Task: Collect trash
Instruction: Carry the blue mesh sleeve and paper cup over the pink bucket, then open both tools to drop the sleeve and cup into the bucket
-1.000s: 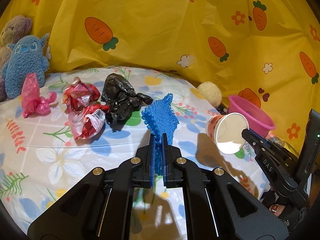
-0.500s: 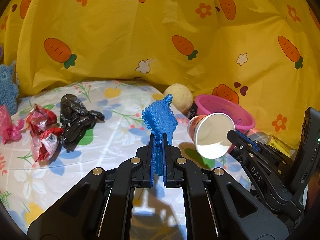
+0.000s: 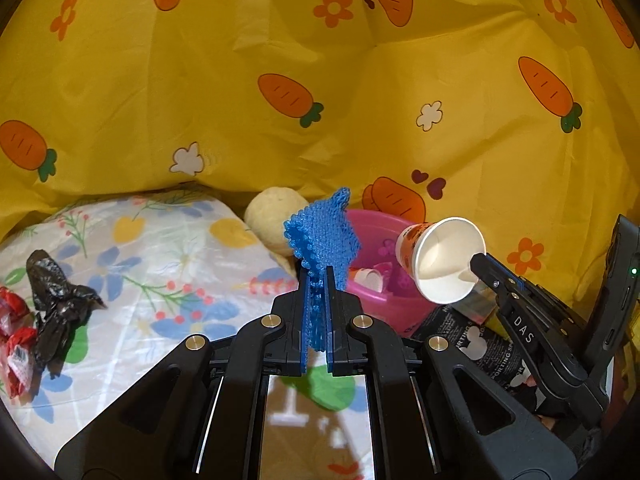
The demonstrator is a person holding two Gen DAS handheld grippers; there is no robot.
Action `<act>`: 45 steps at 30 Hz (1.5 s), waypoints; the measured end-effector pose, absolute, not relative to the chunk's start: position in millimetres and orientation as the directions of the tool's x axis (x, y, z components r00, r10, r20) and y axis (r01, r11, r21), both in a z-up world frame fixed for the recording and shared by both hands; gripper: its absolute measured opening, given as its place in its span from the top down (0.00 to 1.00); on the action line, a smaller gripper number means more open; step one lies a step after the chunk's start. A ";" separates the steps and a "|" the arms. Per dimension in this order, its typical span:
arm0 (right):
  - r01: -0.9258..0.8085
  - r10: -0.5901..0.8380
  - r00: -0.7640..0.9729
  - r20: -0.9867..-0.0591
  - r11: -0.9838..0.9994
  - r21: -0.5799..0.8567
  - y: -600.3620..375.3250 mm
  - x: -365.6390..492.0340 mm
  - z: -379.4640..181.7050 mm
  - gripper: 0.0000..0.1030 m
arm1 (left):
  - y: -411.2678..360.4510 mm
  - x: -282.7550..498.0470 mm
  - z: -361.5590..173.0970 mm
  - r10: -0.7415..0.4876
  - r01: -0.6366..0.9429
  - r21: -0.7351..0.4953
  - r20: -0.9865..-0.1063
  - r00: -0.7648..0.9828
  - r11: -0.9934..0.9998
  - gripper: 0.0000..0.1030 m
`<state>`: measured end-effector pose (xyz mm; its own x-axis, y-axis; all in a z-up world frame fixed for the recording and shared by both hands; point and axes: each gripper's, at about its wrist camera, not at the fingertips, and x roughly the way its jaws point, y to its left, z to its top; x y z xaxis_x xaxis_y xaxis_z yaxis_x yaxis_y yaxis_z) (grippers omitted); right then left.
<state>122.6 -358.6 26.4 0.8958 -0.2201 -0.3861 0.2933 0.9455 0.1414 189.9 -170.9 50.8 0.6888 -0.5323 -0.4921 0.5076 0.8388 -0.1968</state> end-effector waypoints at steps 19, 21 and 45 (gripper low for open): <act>0.387 -0.311 0.856 -0.413 0.915 0.114 -405.8 155.9 18.0 0.96 | -262.4 256.1 14.6 -0.562 0.573 -0.187 -0.574 0.595 0.798 0.95; 0.392 -0.314 0.852 -0.418 0.913 0.112 -408.1 158.7 16.1 0.96 | -266.2 259.8 10.5 -0.561 0.574 -0.186 -0.579 0.592 0.798 0.95; 0.424 -0.337 0.834 -0.436 0.898 0.117 -425.8 171.6 3.4 0.60 | -254.5 276.2 -6.9 -0.567 0.516 -0.264 -0.549 0.614 0.815 0.14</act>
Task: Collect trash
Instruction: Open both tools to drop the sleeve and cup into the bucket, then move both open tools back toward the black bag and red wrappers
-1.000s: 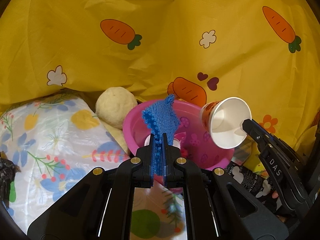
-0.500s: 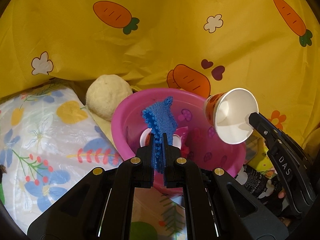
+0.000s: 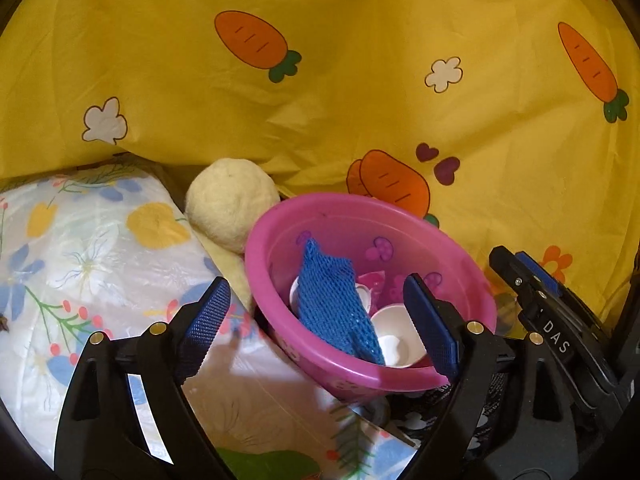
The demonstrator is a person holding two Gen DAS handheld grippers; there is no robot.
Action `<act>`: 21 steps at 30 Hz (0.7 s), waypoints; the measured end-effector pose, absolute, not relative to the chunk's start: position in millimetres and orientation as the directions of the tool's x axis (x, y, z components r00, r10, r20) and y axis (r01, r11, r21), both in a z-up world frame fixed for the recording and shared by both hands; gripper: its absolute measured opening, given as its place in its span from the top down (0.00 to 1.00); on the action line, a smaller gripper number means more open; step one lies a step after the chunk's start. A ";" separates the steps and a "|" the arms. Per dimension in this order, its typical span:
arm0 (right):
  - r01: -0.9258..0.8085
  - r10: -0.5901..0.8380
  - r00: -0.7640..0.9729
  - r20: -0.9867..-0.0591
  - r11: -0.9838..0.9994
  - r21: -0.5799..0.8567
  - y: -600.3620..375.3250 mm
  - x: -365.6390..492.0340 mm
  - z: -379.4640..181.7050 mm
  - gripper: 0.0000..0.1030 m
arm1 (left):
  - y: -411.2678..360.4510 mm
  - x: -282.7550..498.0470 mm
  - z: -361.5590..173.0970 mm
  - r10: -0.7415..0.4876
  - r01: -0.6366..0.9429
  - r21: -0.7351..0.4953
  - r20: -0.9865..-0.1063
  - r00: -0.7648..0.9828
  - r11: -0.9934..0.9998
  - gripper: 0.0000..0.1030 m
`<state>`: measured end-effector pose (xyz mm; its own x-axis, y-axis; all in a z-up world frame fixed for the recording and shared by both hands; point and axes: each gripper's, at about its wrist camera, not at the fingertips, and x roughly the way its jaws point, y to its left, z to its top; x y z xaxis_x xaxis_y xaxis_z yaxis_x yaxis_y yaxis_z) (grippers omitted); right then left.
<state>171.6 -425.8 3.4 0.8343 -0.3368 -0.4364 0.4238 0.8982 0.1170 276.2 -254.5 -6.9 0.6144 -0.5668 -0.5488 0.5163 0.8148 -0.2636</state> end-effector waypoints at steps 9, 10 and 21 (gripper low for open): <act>0.412 -0.334 0.842 -0.423 0.905 0.107 -414.8 162.7 7.4 0.36 | -232.2 260.7 2.4 -0.512 0.466 -0.230 -0.526 0.679 0.854 0.06; 0.409 -0.333 0.842 -0.425 0.907 0.099 -411.4 162.1 7.3 0.33 | -230.6 258.1 2.4 -0.506 0.465 -0.221 -0.526 0.683 0.857 0.06; 0.385 -0.320 0.843 -0.431 0.920 0.070 -386.8 146.6 6.5 0.23 | -206.2 226.7 3.4 -0.425 0.418 -0.140 -0.526 0.737 0.898 0.06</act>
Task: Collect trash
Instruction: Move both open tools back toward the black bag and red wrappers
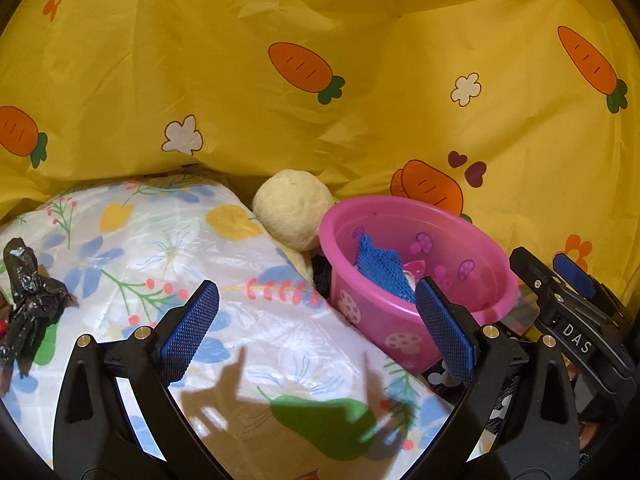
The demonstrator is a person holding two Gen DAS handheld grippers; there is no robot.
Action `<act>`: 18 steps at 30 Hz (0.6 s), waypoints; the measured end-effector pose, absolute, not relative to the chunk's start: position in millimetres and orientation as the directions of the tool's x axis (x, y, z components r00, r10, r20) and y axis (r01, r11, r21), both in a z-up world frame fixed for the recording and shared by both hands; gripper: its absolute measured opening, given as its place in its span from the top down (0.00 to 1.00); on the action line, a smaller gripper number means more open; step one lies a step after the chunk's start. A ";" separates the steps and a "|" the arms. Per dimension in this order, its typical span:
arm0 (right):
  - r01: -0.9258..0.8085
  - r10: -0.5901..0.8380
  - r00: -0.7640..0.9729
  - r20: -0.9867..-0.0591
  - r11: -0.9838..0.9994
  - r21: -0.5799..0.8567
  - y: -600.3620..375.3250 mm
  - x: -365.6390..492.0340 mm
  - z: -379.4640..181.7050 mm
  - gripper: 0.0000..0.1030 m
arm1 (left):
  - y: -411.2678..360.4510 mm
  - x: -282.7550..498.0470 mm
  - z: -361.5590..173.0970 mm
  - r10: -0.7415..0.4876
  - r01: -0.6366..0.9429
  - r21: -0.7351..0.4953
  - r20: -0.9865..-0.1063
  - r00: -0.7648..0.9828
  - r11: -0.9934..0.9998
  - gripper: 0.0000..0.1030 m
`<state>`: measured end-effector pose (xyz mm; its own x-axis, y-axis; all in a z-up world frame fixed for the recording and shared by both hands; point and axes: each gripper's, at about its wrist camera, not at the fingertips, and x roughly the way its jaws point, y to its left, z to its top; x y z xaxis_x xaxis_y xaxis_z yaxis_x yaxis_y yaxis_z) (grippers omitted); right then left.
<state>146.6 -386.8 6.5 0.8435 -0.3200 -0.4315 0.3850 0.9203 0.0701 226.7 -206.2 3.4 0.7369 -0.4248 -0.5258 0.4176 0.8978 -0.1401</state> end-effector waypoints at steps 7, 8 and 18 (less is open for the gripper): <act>0.366 -0.307 0.844 -0.440 0.929 0.054 -367.5 134.1 6.4 0.23 | -190.0 205.3 5.3 -0.367 0.379 -0.086 -0.516 0.774 0.921 0.06; 0.364 -0.305 0.845 -0.440 0.930 0.054 -365.2 131.6 6.2 0.23 | -186.9 202.1 5.7 -0.359 0.374 -0.079 -0.513 0.779 0.924 0.06; 0.328 -0.273 0.850 -0.450 0.944 0.047 -335.6 112.9 0.9 0.23 | -152.6 176.7 7.4 -0.302 0.321 -0.049 -0.499 0.812 0.946 0.06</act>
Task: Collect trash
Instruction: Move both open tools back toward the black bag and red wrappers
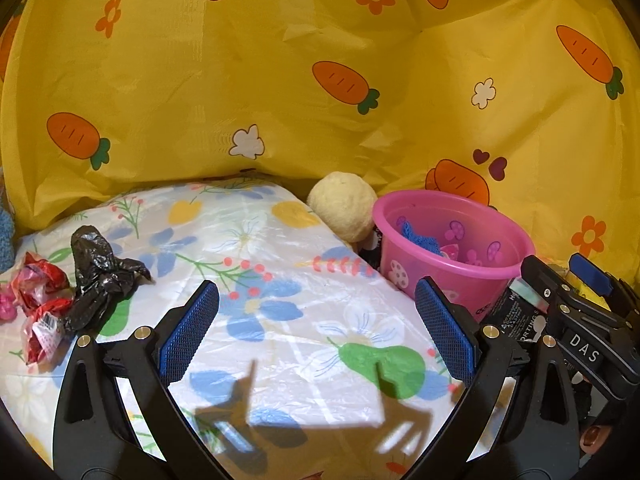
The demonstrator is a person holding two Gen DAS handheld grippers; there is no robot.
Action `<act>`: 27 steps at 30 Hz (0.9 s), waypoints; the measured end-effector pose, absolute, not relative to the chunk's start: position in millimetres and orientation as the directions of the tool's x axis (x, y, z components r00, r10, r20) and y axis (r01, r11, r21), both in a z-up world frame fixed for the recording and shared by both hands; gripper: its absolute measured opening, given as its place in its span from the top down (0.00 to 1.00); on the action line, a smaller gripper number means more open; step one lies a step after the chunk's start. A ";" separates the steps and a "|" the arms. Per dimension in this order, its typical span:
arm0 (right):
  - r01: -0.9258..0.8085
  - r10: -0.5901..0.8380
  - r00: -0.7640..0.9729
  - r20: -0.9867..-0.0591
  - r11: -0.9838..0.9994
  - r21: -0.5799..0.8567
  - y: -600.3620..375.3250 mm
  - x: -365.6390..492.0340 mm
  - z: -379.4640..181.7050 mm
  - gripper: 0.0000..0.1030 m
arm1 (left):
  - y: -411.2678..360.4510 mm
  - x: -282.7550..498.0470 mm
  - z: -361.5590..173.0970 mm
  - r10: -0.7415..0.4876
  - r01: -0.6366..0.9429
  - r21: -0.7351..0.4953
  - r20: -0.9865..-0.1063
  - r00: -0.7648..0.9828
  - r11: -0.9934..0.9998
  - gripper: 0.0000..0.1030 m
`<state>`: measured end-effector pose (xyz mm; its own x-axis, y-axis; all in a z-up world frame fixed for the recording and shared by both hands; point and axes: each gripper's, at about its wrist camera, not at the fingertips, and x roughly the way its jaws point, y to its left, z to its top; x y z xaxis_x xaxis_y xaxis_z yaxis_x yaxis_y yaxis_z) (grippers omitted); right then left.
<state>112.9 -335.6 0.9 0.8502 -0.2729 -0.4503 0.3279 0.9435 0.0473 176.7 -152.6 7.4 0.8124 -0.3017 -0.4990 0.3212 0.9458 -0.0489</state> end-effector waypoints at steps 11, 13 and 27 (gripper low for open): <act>0.290 -0.238 0.857 -0.457 0.956 0.046 -303.2 98.2 -1.4 0.22 | -123.9 155.0 5.9 -0.266 0.291 -0.027 -0.490 0.830 0.956 0.06; 0.280 -0.229 0.860 -0.456 0.959 0.047 -297.5 96.9 -1.2 0.22 | -118.8 152.4 4.8 -0.258 0.283 -0.024 -0.490 0.832 0.959 0.06; 0.215 -0.169 0.878 -0.448 0.975 0.054 -264.2 92.6 1.9 0.22 | -84.1 137.9 2.6 -0.208 0.227 -0.021 -0.490 0.847 0.974 0.06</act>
<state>92.6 -264.2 1.9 0.8782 -0.1689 -0.4475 0.2152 0.9751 0.0543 137.9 -84.1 2.6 0.8467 -0.2084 -0.4896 0.2273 0.9736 -0.0213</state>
